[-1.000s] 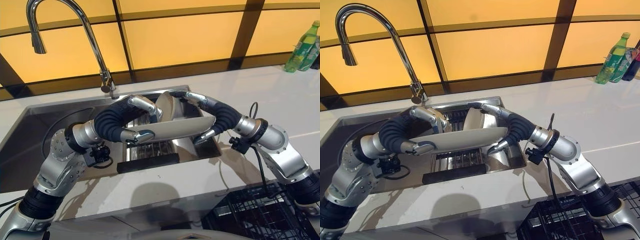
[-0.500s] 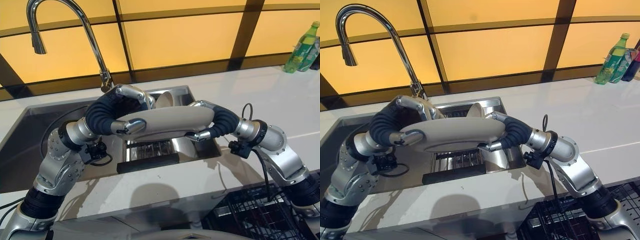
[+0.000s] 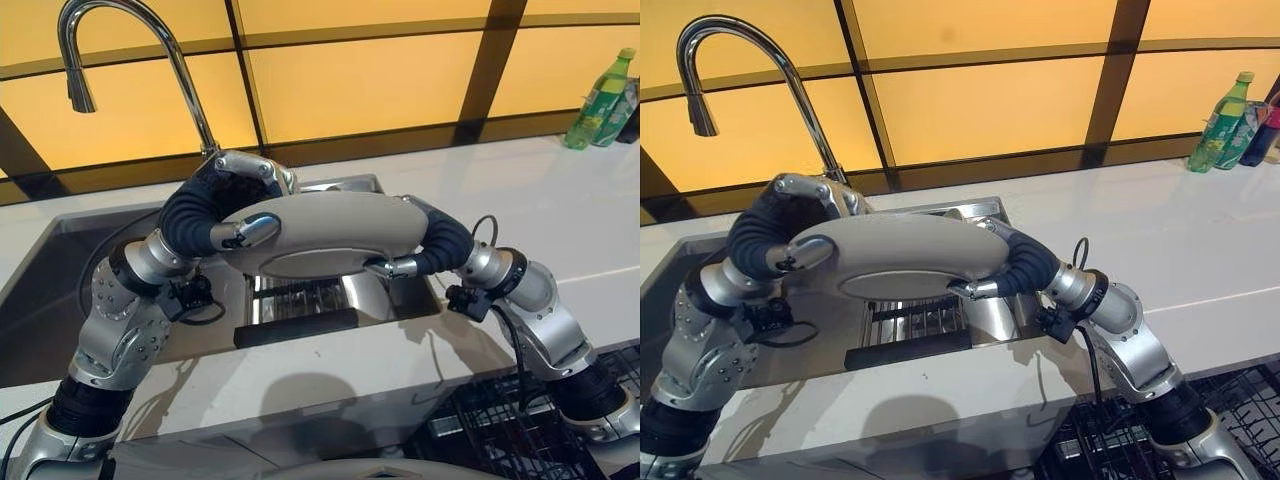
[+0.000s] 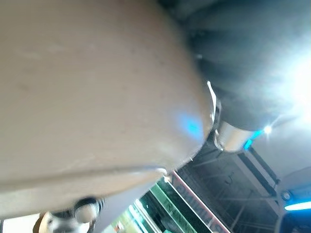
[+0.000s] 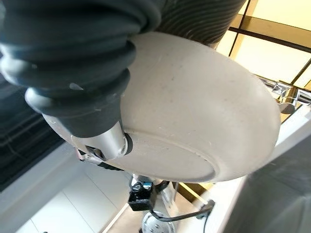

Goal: Pick up plates and place into dishwasher.

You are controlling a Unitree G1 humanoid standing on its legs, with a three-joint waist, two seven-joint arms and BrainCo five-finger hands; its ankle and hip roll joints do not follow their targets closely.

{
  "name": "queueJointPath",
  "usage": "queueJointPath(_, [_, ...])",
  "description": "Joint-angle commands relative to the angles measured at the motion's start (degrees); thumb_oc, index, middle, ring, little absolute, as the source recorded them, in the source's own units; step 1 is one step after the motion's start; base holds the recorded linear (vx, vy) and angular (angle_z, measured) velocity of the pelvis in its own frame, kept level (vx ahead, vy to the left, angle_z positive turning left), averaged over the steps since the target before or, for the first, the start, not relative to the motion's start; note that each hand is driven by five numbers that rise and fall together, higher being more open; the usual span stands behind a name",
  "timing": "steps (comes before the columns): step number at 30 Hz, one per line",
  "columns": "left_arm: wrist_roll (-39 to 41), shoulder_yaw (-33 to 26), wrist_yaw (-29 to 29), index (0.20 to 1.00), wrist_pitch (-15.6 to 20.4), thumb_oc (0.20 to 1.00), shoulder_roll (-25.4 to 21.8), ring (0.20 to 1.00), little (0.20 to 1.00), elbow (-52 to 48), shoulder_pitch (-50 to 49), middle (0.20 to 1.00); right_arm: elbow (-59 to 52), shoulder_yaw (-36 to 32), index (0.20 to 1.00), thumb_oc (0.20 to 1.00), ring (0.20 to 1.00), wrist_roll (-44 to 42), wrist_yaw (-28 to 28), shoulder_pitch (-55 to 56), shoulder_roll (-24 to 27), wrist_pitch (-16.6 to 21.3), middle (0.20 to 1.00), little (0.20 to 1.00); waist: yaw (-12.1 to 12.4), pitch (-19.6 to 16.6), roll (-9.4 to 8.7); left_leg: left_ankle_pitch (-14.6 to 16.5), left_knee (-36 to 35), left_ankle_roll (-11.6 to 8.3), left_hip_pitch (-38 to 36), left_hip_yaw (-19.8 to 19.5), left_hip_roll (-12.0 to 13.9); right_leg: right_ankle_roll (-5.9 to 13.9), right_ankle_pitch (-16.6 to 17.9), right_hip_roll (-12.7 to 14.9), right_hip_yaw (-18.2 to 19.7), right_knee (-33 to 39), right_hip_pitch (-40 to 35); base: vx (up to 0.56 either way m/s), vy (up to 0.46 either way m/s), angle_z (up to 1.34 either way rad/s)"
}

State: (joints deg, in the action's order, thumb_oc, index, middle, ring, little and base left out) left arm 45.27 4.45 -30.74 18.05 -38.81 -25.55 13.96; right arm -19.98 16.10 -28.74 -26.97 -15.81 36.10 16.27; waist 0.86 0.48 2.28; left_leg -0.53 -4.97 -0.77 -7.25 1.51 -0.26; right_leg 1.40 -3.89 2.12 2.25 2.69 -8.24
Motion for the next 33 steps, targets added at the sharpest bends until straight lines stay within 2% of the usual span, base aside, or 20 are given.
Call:
queueJointPath(1, [-3.0, 0.4, 3.9, 1.0, 2.8, 1.0, -0.2, 1.0, 1.0, 3.9, 3.9, 1.0, -1.8, -8.9, 0.2, 0.2, 0.2, -3.0, 9.1, -0.9, -4.1, 5.2, 0.2, 0.2, 0.9, -3.7, -2.8, 6.1, 3.6, 1.18, 1.8, -1.1, -1.0, 3.21, 0.9, 1.6, -3.5, -1.0, 2.5, -0.01, -0.034, -0.03])
queueJointPath(7, [-5.5, -6.3, 13.5, 1.0, 8.5, 1.0, 0.3, 1.0, 1.0, 4.9, 2.3, 1.0, -2.4, -14.2, 0.2, 0.2, 0.2, -0.5, 10.0, 2.0, -4.0, 5.9, 0.2, 0.2, 0.0, -4.1, -3.0, 6.1, 3.6, 0.85, 1.6, -0.3, -0.3, 2.78, 0.9, 0.9, -2.6, -0.6, 2.6, -0.02, -0.054, -0.05])
queueJointPath(12, [-5.6, -10.8, 16.8, 1.0, 11.1, 1.0, 0.9, 1.0, 1.0, 5.5, 0.4, 1.0, -3.2, -18.4, 0.2, 0.2, 0.2, 0.6, 10.7, 4.5, -3.4, 5.6, 0.2, 0.2, -1.1, -4.1, -3.06, 6.2, 3.9, 0.4, 1.6, 0.6, 0.4, 2.3, 1.0, 0.2, -1.8, -0.5, 2.8, -0.02, -0.063, -0.13])
queueJointPath(19, [-5.2, -12.8, 17.1, 1.0, 11.6, 1.0, 1.9, 1.0, 1.0, 5.0, -0.4, 1.0, -3.5, -22.7, 0.2, 0.2, 0.2, 3.1, 12.3, 7.5, -2.9, 4.7, 0.2, 0.2, -2.9, -4.0, -3.41, 6.7, 5.5, -0.39, 1.7, 2.1, 1.2, 1.74, 1.2, -0.7, -0.4, -0.5, 3.1, -0.01, -0.079, -0.13])
queueJointPath(22, [-5.4, -13.2, 17.4, 1.0, 12.3, 1.0, 2.2, 1.0, 1.0, 5.4, -0.9, 1.0, -3.0, -24.2, 0.2, 0.2, 0.2, 3.4, 13.3, 8.6, -2.2, 4.4, 0.2, 0.2, -3.5, -3.6, -3.85, 8.4, 8.7, -0.51, 2.2, 1.7, 0.6, 1.47, 1.2, -0.9, 0.7, -0.5, 2.9, 0.03, -0.069, -0.28])
queueJointPath(26, [-8.3, -14.5, 18.8, 1.0, 13.6, 1.0, 1.9, 1.0, 1.0, 5.7, -1.9, 1.0, -2.0, -25.1, 0.2, 0.2, 0.2, 4.2, 14.6, 8.6, -1.8, 4.0, 0.2, 0.2, -3.0, -2.5, -4.91, 11.3, 15.7, 0.19, 4.8, -4.2, -1.9, 1.05, 2.0, -1.0, 3.8, -1.9, 4.0, -0.01, -0.053, -0.42])
queueJointPath(28, [-9.3, -15.6, 19.0, 1.0, 13.8, 1.0, 1.4, 1.0, 1.0, 5.7, -2.8, 1.0, -1.1, -25.5, 0.2, 0.2, 0.2, 5.7, 16.3, 8.5, -1.7, 3.8, 0.2, 0.2, -3.0, -1.9, -4.94, 11.1, 16.3, 0.83, 5.3, -5.6, -2.5, 0.8, 2.3, -1.2, 5.4, -3.1, 4.9, -0.04, 0.026, -1.09])
queueJointPath(33, [-13.5, -17.1, 22.9, 1.0, 14.0, 1.0, 0.1, 1.0, 1.0, 8.0, -3.4, 1.0, 1.5, -29.4, 0.2, 0.2, 0.2, 8.8, 20.0, 12.1, -2.3, 3.3, 0.2, 0.2, -6.2, -1.9, -3.57, 10.2, 12.3, 1.21, 3.2, -2.0, -1.5, 1.63, 2.3, -1.0, 7.2, -3.6, 6.0, -0.04, 0.137, -0.69])
